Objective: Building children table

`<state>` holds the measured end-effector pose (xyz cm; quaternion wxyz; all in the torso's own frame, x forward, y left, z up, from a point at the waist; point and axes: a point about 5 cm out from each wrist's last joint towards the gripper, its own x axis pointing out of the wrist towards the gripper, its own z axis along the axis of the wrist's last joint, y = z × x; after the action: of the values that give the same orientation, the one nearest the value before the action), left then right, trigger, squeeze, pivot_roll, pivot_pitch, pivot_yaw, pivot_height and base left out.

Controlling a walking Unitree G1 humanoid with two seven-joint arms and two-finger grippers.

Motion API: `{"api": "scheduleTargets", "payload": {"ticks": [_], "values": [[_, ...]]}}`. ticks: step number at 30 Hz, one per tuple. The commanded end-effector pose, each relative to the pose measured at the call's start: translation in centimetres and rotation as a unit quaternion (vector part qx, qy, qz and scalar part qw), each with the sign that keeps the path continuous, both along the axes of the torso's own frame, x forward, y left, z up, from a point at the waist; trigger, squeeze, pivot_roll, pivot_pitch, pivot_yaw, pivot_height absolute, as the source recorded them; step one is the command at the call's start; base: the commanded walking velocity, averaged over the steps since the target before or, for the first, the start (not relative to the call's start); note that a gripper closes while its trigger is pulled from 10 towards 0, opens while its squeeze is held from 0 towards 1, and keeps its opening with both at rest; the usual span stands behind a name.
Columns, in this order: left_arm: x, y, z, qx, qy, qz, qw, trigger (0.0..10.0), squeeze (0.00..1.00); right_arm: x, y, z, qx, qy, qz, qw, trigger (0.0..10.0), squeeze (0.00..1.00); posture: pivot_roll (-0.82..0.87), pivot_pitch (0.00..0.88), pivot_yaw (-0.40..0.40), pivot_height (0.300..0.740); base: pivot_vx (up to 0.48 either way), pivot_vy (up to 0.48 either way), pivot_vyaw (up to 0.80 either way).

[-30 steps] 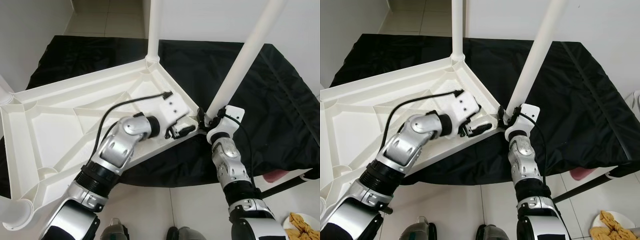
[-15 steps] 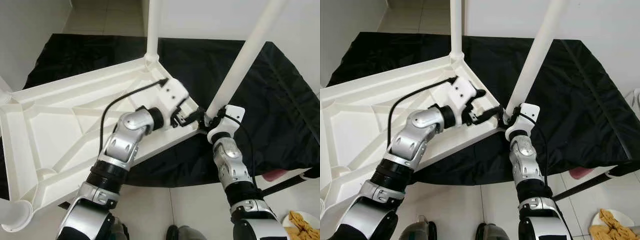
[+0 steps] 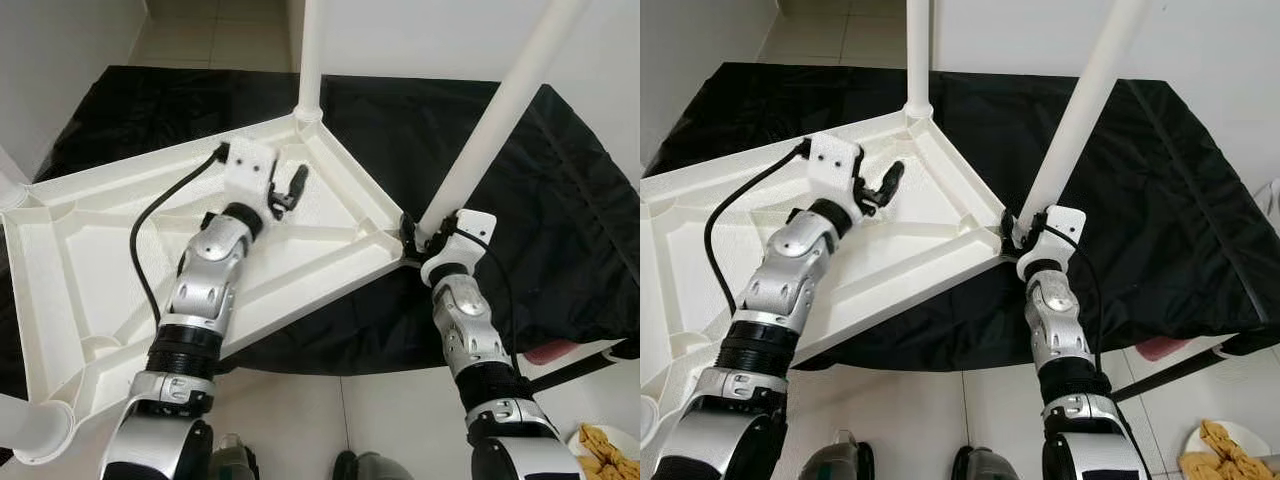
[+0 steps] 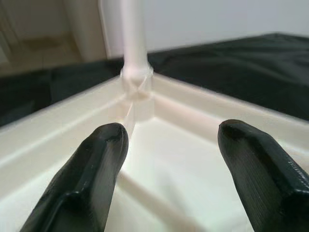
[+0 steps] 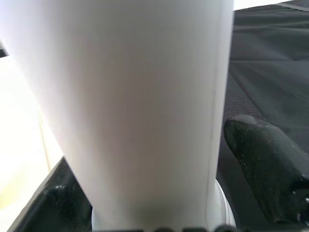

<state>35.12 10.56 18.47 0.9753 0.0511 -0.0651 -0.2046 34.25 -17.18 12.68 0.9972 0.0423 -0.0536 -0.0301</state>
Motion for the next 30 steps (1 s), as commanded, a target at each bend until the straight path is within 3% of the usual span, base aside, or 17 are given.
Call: {"api": "scheduleTargets", "payload": {"ticks": [1,5,6,8,9,11,12,13,14,15,16,20,21,22,23,25,30], "values": [[0.3,1.1,-1.0,0.000,0.013,0.057,0.998,10.0,0.00,-0.4,-1.8,-0.9,0.003,0.018,-0.042,0.999,10.0,0.00,0.04,0.088,-0.018,0.740,0.000,0.000,0.00],[0.9,3.1,-0.7,-0.047,0.023,0.143,0.988,10.0,0.00,-0.5,-1.9,-1.0,0.006,0.018,-0.050,0.999,10.0,0.00,0.04,0.087,-0.018,0.740,0.000,0.000,0.00],[0.9,3.1,-0.7,-0.047,0.023,0.143,0.988,10.0,0.00,-0.5,-1.9,-1.0,0.006,0.018,-0.050,0.999,10.0,0.00,0.04,0.087,-0.018,0.740,0.000,0.000,0.00],[1.2,4.7,-0.2,-0.076,0.016,0.216,0.973,10.0,0.00,-0.5,-1.9,-1.0,0.009,0.017,-0.054,0.998,10.0,0.00,0.05,0.086,-0.019,0.740,0.000,0.000,0.00],[1.2,4.7,-0.2,-0.076,0.016,0.216,0.973,10.0,0.00,-0.5,-1.9,-1.0,0.009,0.017,-0.054,0.998,10.0,0.00,0.05,0.086,-0.019,0.740,0.000,0.000,0.00],[1.2,6.5,-0.2,-0.109,0.017,0.297,0.949,10.0,0.00,-0.5,-1.8,-1.0,0.010,0.018,-0.054,0.998,10.0,0.00,0.05,0.086,-0.020,0.740,0.000,0.000,0.00],[1.2,6.5,-0.2,-0.109,0.017,0.297,0.949,10.0,0.00,-0.5,-1.8,-1.0,0.010,0.018,-0.054,0.998,10.0,0.00,0.05,0.086,-0.020,0.740,0.000,0.000,0.00],[1.0,7.7,-0.4,-0.118,0.022,0.356,0.927,10.0,0.00,-0.5,-1.7,-1.0,0.010,0.018,-0.054,0.998,10.0,0.00,0.05,0.084,-0.022,0.740,0.000,0.000,0.00],[0.8,8.2,-0.5,-0.127,0.029,0.384,0.914,10.0,0.00,-0.4,-1.7,-1.0,0.010,0.018,-0.054,0.998,10.0,0.00,0.05,0.084,-0.022,0.740,0.000,0.000,0.00],[0.8,8.2,-0.5,-0.127,0.029,0.384,0.914,10.0,0.00,-0.4,-1.7,-1.0,0.010,0.018,-0.054,0.998,10.0,0.00,0.05,0.084,-0.022,0.740,0.000,0.000,0.00],[0.7,8.5,-0.6,-0.122,0.031,0.405,0.906,10.0,0.00,-0.4,-1.6,-1.0,0.010,0.018,-0.054,0.998,10.0,0.00,0.05,0.083,-0.022,0.740,0.000,0.000,0.00],[0.8,7.6,-1.0,-0.161,0.046,0.375,0.912,10.0,0.00,-0.3,-1.7,-0.9,0.010,0.018,-0.054,0.998,10.0,0.00,0.06,0.083,-0.022,0.740,0.000,0.000,0.00],[0.9,6.8,-0.9,-0.157,0.042,0.344,0.925,10.0,0.00,-0.4,-1.8,-0.9,0.009,0.017,-0.053,0.998,10.0,0.00,0.05,0.084,-0.021,0.740,0.000,0.000,0.00],[0.9,6.8,-0.9,-0.157,0.042,0.344,0.925,10.0,0.00,-0.4,-1.8,-0.9,0.009,0.017,-0.053,0.998,10.0,0.00,0.05,0.084,-0.021,0.740,0.000,0.000,0.00],[1.0,6.2,-0.8,-0.149,0.038,0.325,0.933,10.0,0.00,-0.4,-1.9,-1.0,0.009,0.016,-0.052,0.999,10.0,0.00,0.05,0.084,-0.021,0.740,0.000,0.000,0.00],[1.0,6.2,-0.8,-0.149,0.038,0.325,0.933,10.0,0.00,-0.4,-1.9,-1.0,0.009,0.016,-0.052,0.999,10.0,0.00,0.05,0.084,-0.021,0.740,0.000,0.000,0.00],[0.7,4.8,-0.2,-0.143,0.012,0.277,0.950,10.0,0.00,-0.7,-2.0,-1.0,0.004,0.009,-0.027,1.000,10.0,0.00,0.06,0.088,-0.028,0.740,0.000,0.000,0.00]]}}
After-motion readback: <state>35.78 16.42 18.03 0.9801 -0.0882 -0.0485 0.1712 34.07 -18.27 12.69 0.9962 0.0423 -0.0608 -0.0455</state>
